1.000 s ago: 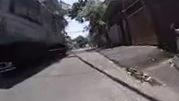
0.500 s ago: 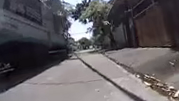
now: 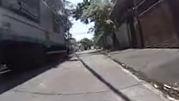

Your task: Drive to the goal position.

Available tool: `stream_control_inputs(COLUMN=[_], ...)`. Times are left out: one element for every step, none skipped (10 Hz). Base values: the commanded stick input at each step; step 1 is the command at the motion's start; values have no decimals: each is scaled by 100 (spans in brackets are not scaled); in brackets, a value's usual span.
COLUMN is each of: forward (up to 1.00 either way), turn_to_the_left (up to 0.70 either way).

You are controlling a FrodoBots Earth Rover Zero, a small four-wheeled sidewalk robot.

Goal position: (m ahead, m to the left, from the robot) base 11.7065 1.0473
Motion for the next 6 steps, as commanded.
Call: stream_control_inputs(forward=[100,100,100,100,100,100], turn_to_the_left=[-40,-40,-40,0,0,0])
